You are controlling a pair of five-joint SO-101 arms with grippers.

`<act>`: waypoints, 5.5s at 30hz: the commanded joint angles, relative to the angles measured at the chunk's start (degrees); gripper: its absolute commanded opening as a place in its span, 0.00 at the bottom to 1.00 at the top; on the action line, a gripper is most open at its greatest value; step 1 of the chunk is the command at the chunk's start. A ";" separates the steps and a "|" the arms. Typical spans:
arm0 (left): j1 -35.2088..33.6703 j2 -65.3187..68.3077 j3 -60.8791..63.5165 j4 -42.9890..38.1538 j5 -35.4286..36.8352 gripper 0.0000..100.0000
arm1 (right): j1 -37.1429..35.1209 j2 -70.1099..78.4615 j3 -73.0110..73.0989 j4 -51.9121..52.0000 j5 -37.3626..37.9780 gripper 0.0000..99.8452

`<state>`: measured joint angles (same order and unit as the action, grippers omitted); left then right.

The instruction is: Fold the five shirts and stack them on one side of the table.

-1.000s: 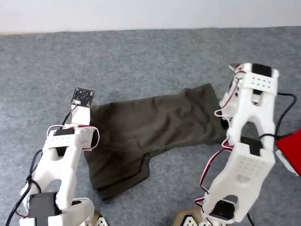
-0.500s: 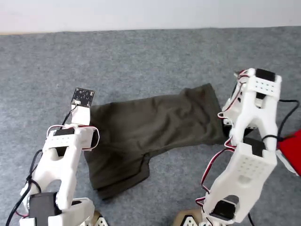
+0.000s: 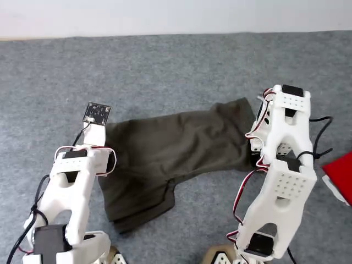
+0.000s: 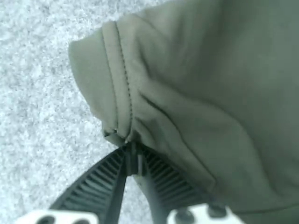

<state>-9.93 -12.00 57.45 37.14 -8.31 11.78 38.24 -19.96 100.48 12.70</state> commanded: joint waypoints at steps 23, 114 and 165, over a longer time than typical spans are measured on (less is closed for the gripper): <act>0.18 0.00 -1.80 0.62 0.00 0.00 | -11.21 -10.15 -12.84 -11.21 5.10 0.01; 9.14 -8.44 -35.56 44.13 2.29 0.00 | -2.24 -51.56 24.88 2.33 21.63 0.04; -48.53 -34.11 -17.01 35.52 2.64 0.00 | -63.34 -44.79 50.20 -35.30 36.92 0.18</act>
<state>-58.37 -44.79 40.75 73.89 -5.58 -50.81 -7.82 30.86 67.43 48.92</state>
